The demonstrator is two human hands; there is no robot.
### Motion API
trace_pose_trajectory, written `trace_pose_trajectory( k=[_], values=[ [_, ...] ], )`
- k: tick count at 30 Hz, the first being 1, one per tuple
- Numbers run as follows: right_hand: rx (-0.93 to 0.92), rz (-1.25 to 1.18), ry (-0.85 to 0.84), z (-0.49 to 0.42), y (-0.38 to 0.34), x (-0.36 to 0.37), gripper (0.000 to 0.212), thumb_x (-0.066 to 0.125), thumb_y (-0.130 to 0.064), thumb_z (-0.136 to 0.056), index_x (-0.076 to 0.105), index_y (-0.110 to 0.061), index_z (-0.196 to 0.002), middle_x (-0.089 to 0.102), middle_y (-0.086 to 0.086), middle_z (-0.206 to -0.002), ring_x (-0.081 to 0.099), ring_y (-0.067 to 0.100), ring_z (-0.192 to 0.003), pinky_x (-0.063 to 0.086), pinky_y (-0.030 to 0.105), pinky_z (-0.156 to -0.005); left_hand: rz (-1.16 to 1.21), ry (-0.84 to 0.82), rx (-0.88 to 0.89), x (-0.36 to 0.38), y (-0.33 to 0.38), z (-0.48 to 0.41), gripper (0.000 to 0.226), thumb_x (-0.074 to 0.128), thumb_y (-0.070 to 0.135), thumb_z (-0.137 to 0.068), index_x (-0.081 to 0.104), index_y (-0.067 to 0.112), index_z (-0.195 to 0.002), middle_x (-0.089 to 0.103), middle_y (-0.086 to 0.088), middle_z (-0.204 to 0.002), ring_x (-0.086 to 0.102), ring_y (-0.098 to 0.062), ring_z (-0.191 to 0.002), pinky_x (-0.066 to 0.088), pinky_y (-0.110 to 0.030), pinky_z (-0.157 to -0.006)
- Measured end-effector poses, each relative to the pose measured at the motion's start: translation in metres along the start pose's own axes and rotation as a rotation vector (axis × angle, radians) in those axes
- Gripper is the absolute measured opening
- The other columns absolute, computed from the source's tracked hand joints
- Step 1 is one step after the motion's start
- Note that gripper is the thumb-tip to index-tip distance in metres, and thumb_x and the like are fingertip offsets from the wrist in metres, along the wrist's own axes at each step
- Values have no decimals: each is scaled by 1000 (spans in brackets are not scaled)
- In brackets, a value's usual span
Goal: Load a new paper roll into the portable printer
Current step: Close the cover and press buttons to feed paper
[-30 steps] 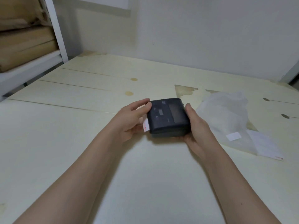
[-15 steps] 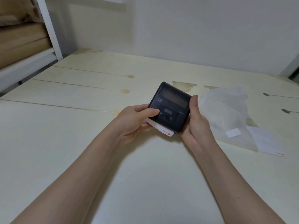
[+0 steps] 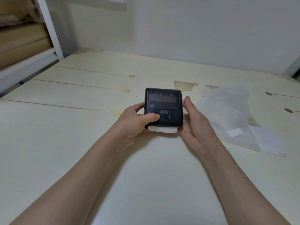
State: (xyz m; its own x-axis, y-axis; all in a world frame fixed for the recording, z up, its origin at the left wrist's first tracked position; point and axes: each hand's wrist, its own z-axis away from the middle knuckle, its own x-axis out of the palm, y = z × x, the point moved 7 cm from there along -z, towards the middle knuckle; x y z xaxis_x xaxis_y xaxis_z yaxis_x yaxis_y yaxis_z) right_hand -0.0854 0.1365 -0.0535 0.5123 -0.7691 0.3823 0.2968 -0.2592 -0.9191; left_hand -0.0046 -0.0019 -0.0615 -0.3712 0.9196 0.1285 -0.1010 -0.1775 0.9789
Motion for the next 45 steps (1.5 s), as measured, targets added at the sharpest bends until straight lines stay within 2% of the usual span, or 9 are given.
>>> trace_pose_trajectory(
  k=[3, 7, 9, 13, 16, 20, 29, 41, 45],
  values=[
    [-49, 110, -55, 1, -2, 5, 44, 41, -36, -103, 53, -9, -136, 62, 18, -133, 58, 33, -124, 44, 54, -106, -3, 39, 8, -3, 0, -1, 55, 75, 6, -79, 60, 20, -130, 79, -7, -99, 72, -33, -101, 55, -48, -94],
    [-128, 235, -61, 2, -7, 7, 38, 39, -29, -104, 54, -14, -135, 64, 14, -131, 60, 31, -122, 46, 57, -102, 8, 36, 39, -3, 2, -2, 54, 72, 3, -82, 59, 19, -132, 79, -3, -94, 74, -16, -77, 54, -24, -56],
    [-126, 227, -29, 2, -6, 5, 39, 39, -34, -104, 56, -15, -134, 66, 14, -128, 63, 32, -118, 49, 57, -99, 23, 38, 40, -3, 1, -1, 59, 71, 2, -83, 55, 19, -137, 78, -1, -89, 72, -10, -68, 47, -17, -48],
    [-98, 165, 61, 1, -3, -1, 46, 39, -45, -101, 54, -14, -132, 69, 18, -121, 68, 32, -111, 51, 56, -97, 64, 7, 30, -3, -1, -3, 81, 73, 5, -82, 34, 28, -150, 79, -4, -99, 76, -17, -82, 53, -21, -55],
    [-92, 149, 66, 1, -3, -1, 48, 35, -48, -101, 53, -17, -133, 70, 19, -118, 69, 31, -108, 52, 52, -97, 69, 5, 48, -3, 0, -4, 79, 71, 2, -83, 38, 32, -148, 79, -3, -101, 76, -20, -87, 58, -28, -61],
    [-98, 153, 72, 1, -2, -2, 52, 34, -52, -100, 51, -20, -137, 71, 18, -117, 69, 31, -108, 51, 50, -98, 107, -2, 37, -4, -3, -7, 77, 73, 2, -81, 42, 33, -145, 76, -2, -110, 75, -26, -96, 59, -43, -86],
    [-115, 165, 99, -1, -2, -3, 49, 38, -51, -99, 53, -20, -134, 71, 18, -118, 68, 32, -109, 49, 53, -100, 152, 5, 33, -4, -3, -7, 77, 74, 0, -80, 46, 36, -142, 78, 0, -103, 76, -21, -87, 58, -28, -63],
    [-121, 171, 109, 0, -2, -5, 46, 37, -49, -100, 55, -20, -132, 71, 18, -117, 69, 33, -108, 49, 56, -99, 122, 10, 40, -4, -4, -8, 76, 74, 2, -79, 47, 37, -141, 78, 0, -105, 76, -21, -92, 59, -32, -71],
    [-121, 168, 105, 0, -2, -5, 46, 38, -48, -100, 55, -20, -133, 71, 17, -117, 69, 32, -108, 49, 55, -99, 132, 5, 35, -4, -3, -8, 76, 74, 1, -80, 47, 37, -141, 79, 2, -99, 76, -21, -90, 57, -29, -65]
  ],
)
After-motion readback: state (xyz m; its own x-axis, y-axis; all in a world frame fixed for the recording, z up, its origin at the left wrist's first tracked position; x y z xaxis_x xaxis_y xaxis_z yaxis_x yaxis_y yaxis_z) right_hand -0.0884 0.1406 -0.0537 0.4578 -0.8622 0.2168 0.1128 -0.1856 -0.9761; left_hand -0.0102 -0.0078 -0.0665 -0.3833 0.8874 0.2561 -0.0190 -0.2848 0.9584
